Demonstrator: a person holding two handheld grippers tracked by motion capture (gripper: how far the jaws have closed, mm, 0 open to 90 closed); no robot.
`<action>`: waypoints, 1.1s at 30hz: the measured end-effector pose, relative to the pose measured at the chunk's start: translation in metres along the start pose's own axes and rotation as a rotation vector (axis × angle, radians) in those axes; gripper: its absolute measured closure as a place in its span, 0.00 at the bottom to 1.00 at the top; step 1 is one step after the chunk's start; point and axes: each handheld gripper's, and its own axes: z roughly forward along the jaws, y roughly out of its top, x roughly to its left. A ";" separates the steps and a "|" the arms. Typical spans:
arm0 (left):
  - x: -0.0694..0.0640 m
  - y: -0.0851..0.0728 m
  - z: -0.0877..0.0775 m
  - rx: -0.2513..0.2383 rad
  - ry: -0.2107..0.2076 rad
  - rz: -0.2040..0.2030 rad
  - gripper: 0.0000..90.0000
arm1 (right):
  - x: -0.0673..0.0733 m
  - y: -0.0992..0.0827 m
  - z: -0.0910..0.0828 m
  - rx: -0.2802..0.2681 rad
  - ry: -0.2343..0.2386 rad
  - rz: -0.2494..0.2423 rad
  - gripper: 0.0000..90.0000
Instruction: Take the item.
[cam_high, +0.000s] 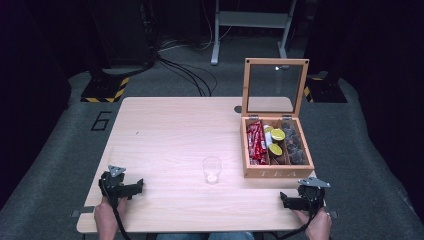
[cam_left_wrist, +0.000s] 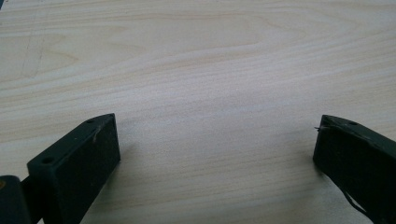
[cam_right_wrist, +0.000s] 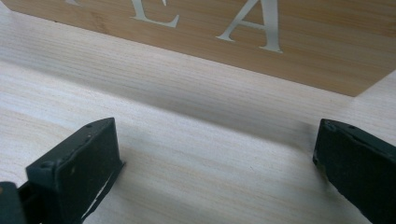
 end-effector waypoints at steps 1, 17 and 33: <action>0.000 0.000 0.000 -0.001 0.001 0.000 0.00 | -0.001 0.000 -0.001 0.004 0.002 -0.013 0.00; 0.000 0.000 0.000 -0.001 0.001 0.000 0.00 | 0.000 0.006 -0.013 0.021 0.061 -0.005 0.00; 0.000 0.000 0.000 -0.001 0.000 -0.001 0.00 | 0.004 0.026 -0.036 0.010 0.064 -0.041 0.00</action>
